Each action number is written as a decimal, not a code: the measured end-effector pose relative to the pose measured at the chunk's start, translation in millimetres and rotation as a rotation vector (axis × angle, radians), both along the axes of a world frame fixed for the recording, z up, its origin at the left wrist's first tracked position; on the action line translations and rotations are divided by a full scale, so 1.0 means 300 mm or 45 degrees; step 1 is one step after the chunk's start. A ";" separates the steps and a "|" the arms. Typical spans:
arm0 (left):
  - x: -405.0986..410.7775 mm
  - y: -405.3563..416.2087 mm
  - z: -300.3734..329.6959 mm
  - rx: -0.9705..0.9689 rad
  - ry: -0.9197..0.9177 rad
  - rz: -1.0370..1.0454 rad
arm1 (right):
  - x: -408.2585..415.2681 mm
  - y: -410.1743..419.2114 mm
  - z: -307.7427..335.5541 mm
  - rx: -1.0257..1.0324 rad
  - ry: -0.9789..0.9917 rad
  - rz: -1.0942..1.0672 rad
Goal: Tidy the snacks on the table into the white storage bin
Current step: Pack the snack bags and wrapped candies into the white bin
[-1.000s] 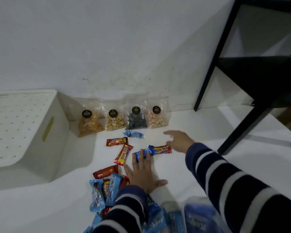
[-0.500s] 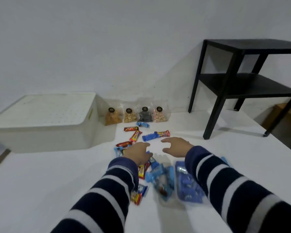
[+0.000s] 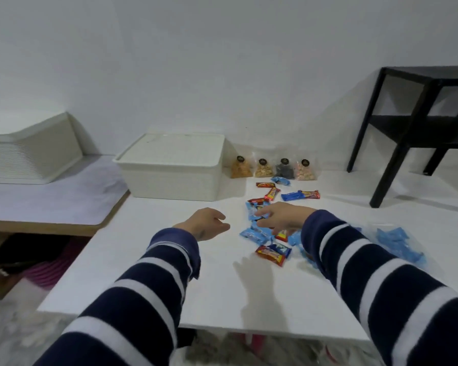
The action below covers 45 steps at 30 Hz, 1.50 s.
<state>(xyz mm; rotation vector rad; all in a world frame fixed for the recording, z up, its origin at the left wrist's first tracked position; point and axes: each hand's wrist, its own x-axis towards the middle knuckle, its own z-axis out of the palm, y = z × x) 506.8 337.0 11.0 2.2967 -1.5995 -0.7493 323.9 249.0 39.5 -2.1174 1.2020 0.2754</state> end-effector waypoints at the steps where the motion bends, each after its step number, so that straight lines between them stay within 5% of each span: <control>1: 0.052 0.027 0.006 -0.016 0.024 0.027 | 0.047 0.012 0.000 0.024 -0.021 -0.014; 13: 0.761 0.144 0.080 -0.177 0.080 0.188 | 0.632 0.033 0.026 0.025 -0.287 -0.169; 24: 1.150 -0.299 0.120 -0.234 0.009 0.244 | 0.905 -0.434 0.075 -0.138 -0.250 -0.261; 34: 1.482 -0.765 0.036 0.009 -0.318 0.366 | 1.083 -0.926 -0.053 -0.311 0.101 -0.391; 45: 1.549 -0.885 -0.012 -0.004 -0.127 0.486 | 1.123 -1.024 -0.087 -0.388 0.255 -0.426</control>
